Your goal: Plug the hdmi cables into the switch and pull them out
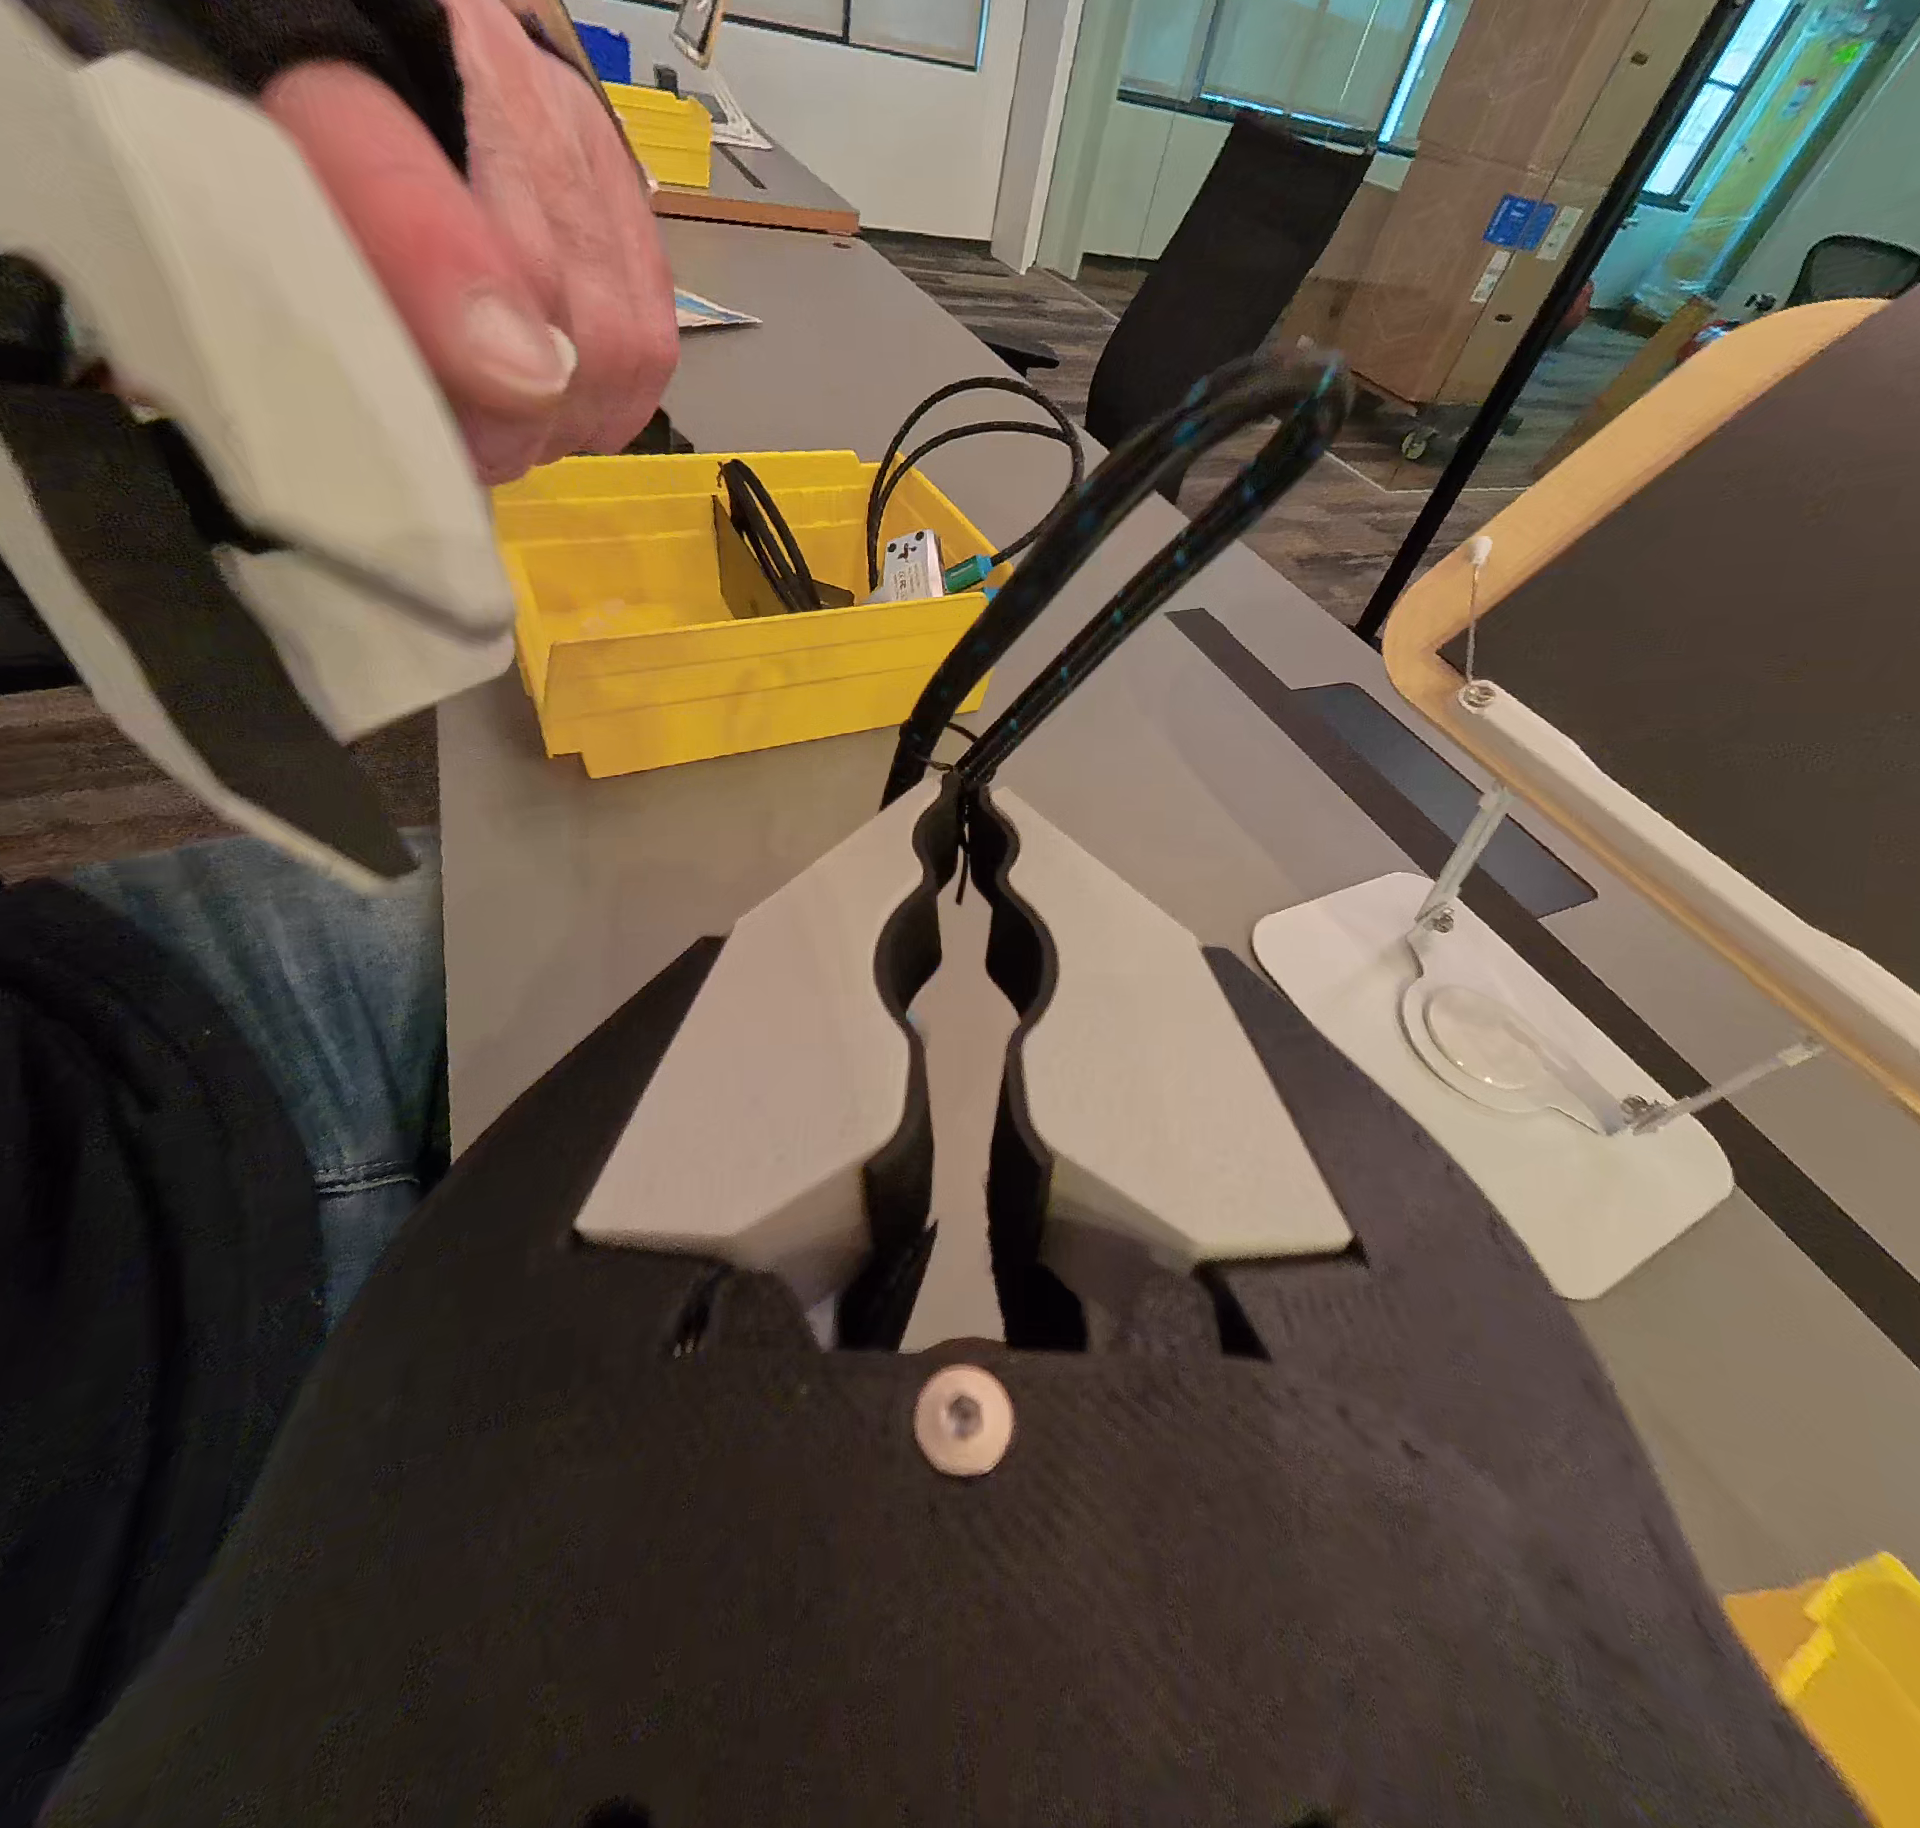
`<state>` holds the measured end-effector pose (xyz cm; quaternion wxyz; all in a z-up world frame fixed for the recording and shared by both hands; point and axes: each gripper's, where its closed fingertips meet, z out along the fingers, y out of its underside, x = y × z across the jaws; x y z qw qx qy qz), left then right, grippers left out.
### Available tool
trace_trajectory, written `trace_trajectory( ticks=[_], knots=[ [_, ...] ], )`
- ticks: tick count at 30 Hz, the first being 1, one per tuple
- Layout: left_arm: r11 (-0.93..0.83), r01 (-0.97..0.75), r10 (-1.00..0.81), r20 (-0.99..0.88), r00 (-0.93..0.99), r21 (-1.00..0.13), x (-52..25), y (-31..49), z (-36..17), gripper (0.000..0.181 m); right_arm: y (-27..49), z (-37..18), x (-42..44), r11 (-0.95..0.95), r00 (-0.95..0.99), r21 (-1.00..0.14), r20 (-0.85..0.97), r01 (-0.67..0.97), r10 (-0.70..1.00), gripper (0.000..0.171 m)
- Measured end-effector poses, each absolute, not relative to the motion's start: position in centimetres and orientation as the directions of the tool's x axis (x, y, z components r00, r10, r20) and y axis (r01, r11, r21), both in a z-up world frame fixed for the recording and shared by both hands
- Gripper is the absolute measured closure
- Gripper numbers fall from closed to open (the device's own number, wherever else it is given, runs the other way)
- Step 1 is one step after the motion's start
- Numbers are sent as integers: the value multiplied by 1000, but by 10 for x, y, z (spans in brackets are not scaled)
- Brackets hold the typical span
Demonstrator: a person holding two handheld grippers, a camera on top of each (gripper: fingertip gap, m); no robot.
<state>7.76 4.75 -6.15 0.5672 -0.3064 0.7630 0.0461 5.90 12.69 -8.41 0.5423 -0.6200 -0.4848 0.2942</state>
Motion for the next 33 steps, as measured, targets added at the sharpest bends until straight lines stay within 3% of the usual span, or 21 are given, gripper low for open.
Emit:
trace_trajectory(
  ticks=[4,11,17,22,25,28,31,33],
  knots=[
    [803,-584,-361,-878,-313,-122,79,71,-71,134,115,-85,50,88,312,-953,180,289,933,171],
    [737,-597,-569,-769,-293,-317,64,109,-59,124,100,-84,51,129,253,-950,204,285,946,171],
    [768,-625,-462,-795,-392,-138,67,112,-63,126,99,-85,55,136,221,-947,205,291,954,171],
    [748,-647,-549,-683,-482,-144,62,109,-74,126,92,-88,50,159,174,-941,218,300,960,171],
    [712,-650,-647,-606,-462,-266,64,105,-72,122,86,-84,50,168,144,-949,212,267,967,171],
    [587,-610,-803,-478,-356,-532,68,103,-56,117,79,-72,54,167,118,-968,191,189,974,171],
    [399,-499,-917,-327,-228,-770,74,110,-33,132,72,-69,54,180,90,-967,199,181,976,171],
    [290,-457,-956,-234,-177,-840,73,118,-30,132,71,-68,54,176,98,-970,195,170,976,171]
  ],
)
